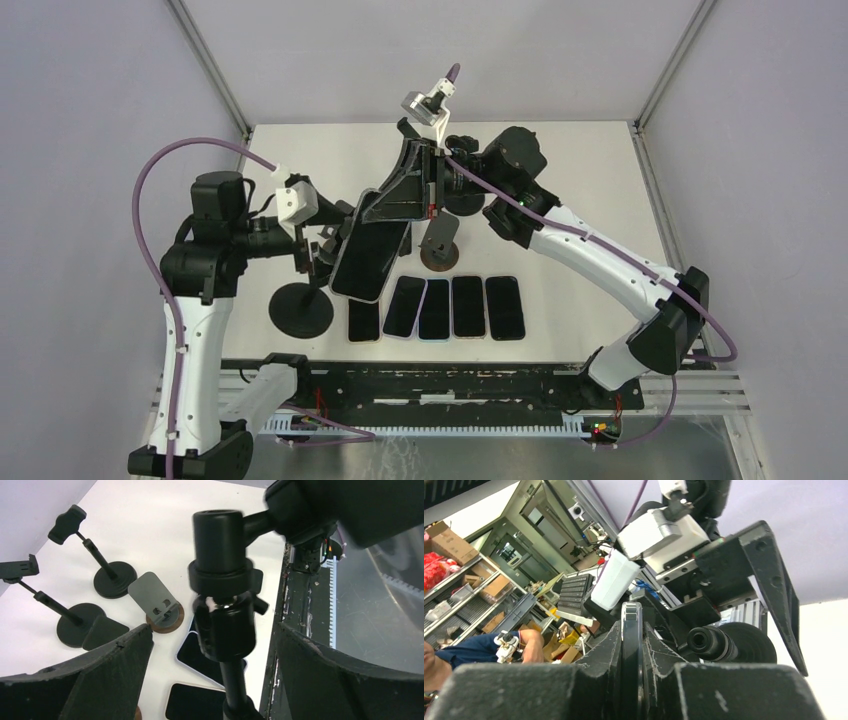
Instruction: Remove the phone from the phone stand
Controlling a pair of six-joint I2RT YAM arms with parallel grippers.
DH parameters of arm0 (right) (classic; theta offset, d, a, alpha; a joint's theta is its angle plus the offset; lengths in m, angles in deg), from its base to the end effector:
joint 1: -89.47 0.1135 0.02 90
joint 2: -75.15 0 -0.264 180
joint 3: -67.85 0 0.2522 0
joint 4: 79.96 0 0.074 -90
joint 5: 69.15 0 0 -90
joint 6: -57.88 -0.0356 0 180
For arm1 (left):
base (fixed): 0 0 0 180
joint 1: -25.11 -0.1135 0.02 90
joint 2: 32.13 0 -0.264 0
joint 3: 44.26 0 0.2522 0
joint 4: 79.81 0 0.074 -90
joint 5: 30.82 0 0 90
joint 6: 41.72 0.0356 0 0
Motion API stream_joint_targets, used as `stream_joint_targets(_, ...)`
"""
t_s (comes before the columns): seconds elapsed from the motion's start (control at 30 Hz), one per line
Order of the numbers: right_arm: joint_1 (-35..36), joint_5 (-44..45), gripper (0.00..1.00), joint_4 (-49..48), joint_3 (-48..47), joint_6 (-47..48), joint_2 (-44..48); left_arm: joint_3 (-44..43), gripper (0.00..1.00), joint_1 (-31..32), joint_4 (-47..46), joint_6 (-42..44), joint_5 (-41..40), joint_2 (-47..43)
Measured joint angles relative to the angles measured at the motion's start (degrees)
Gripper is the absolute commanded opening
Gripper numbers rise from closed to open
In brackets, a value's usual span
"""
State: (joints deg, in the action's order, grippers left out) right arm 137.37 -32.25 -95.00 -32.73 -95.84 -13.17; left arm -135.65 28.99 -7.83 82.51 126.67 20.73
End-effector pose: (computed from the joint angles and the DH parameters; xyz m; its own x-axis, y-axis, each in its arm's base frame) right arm 0.2091 0.2739 0.4747 -0.6905 0.0388 -0.7223 -0.6839 -0.3604 0.6344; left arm 0.1285 -0.0417 0.4328 -0.0075 0.2164 -0.9763 0.9666 0.2517 0.0483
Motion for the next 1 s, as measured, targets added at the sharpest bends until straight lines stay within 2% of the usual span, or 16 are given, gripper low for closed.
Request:
stream_joint_targets(0.07, 0.4, -0.6, 0.0, -0.6, -0.5, 0.2, 0.0, 0.4, 0.85, 0.0, 0.4, 0.3, 0.1, -0.1)
stream_joint_targets(0.23, 1.1, -0.6, 0.0, -1.4, -0.9, 1.1, 0.0, 1.3, 0.49, 0.0, 1.5, 0.8, 0.3, -0.3)
stream_joint_targets(0.37, 1.2, -0.7, 0.0, -1.3, -1.4, 3.1, -0.3, 1.4, 0.31, 0.0, 1.9, 1.4, 0.2, -0.2)
stream_joint_targets(0.47, 1.2, -1.0, 0.0, -0.3, -2.2, 4.6, -0.9, 1.5, 0.08, 0.0, 2.5, 1.9, 0.1, 0.2)
stream_joint_targets(0.5, 1.2, -1.2, 0.0, 0.3, -2.6, 5.2, -1.0, 1.5, 0.04, 0.0, 2.6, 2.1, 0.1, 0.3)
stream_joint_targets(0.77, 1.0, -3.7, 0.0, 10.0, -8.9, 10.8, -3.0, 2.5, 0.02, -0.3, 2.5, 2.8, 0.1, 0.0)
stream_joint_targets(1.0, -0.1, -5.4, 0.0, 15.5, -10.5, 13.6, -3.2, 5.0, 0.02, -0.3, 2.6, 4.0, -0.1, -0.8)
